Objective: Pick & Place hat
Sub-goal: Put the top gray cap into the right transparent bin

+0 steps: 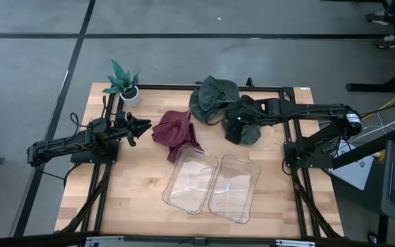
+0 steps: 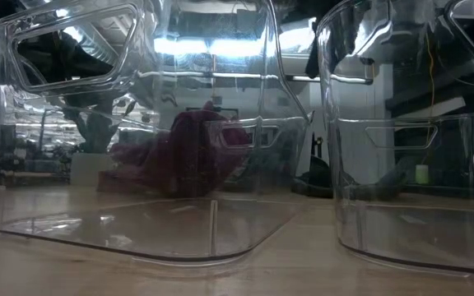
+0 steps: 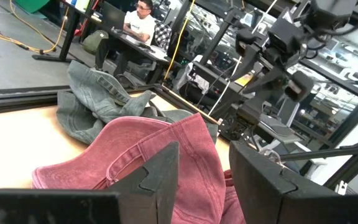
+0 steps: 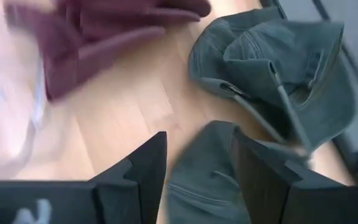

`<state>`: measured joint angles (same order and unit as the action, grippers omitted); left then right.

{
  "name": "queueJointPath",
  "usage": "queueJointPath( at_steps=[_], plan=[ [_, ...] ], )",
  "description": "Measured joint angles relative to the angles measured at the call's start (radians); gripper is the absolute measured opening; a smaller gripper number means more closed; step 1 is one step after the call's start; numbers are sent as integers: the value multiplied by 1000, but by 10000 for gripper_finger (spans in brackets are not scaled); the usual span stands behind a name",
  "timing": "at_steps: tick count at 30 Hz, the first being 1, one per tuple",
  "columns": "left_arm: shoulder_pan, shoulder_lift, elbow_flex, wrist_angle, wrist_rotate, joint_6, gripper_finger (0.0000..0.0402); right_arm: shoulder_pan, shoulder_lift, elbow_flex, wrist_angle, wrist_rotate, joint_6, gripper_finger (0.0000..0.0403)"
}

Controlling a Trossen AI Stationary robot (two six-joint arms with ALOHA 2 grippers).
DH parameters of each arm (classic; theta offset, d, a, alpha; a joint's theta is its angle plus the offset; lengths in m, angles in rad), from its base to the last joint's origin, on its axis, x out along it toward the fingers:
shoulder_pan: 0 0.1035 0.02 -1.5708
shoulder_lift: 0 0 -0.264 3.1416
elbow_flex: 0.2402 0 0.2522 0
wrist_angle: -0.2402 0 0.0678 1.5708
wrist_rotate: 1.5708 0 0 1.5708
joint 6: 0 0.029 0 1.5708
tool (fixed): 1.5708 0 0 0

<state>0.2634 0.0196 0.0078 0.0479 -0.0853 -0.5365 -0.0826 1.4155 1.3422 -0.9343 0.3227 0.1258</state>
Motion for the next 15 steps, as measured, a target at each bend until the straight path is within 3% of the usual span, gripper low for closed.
queueJointPath(
  at_steps=[6, 15],
  plan=[
    [0, 0, 0, 0, 0, 0, 136, 0, 0, 0, -66, -1, -265, 178],
    [0, 0, 0, 0, 0, 0, 136, 0, -1, -56, -68, -1, -432, 178]
  ],
)
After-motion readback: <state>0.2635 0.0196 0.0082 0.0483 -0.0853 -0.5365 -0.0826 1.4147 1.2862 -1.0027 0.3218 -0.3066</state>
